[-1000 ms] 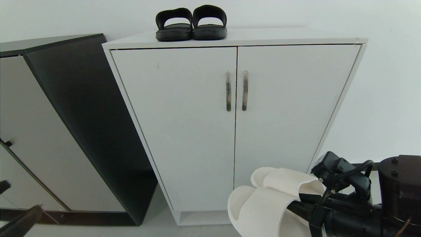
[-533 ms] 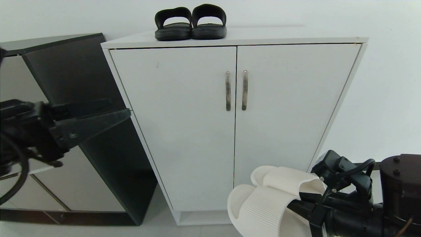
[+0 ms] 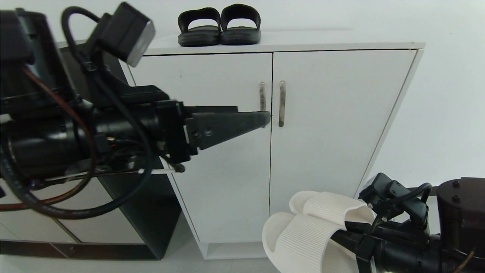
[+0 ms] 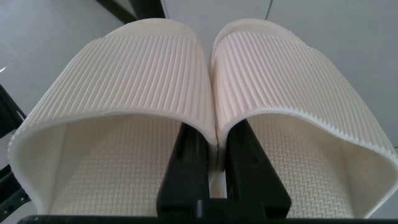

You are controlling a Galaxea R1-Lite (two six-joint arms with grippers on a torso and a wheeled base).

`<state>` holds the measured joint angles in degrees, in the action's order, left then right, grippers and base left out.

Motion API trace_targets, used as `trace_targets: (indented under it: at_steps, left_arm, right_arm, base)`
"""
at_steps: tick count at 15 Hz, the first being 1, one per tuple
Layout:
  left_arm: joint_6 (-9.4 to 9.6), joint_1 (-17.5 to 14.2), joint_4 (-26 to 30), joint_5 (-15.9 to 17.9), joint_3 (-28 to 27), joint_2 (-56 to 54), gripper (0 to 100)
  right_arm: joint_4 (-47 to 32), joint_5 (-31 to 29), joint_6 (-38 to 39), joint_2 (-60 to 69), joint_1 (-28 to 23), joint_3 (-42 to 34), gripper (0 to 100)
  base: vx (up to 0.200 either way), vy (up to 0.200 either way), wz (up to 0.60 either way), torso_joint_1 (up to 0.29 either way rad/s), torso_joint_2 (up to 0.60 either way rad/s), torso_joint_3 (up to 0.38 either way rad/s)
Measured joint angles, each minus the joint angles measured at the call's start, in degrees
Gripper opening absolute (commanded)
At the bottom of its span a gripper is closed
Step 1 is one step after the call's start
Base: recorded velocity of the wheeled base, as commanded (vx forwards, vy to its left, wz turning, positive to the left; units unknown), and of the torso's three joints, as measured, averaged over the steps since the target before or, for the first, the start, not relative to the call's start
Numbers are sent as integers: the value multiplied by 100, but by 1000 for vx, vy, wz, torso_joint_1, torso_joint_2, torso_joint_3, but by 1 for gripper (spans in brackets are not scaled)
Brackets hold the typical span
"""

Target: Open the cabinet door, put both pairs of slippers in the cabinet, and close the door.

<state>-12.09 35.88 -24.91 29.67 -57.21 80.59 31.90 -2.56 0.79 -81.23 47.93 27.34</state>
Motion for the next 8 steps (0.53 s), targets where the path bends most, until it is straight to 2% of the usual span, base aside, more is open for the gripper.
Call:
trace_targets:
  at_steps: [2,3,5,6,8]
  left_arm:
    - [-600,179,-18,-26,-519,413,100]
    - [-725,224,-16,-26,-709,606,100]
    - [-763,265,-11,-55,-981,944,100]
    - [-763,312,-13,-250,-1106,1106,100]
    - [-753,478,-11,-846,-1326,1367,100]
  right_arm:
    - [0,2,-4,-5,5,5,0]
    - [1,2,-4,-6,5,7,0]
    - [0,0,-4,-13,5,7,0]
    - [0,-15,-4,-17,2,-4,0]
    - [-2,-6,-9,-24,-1,-12,0]
  base:
    - [0,0,0,0,0,0]
    - [0,0,0,0,0,0]
    - [0,0,0,0,0,0]
    - [0,0,0,0,0,0]
    - [0,0,0,0,0,0]
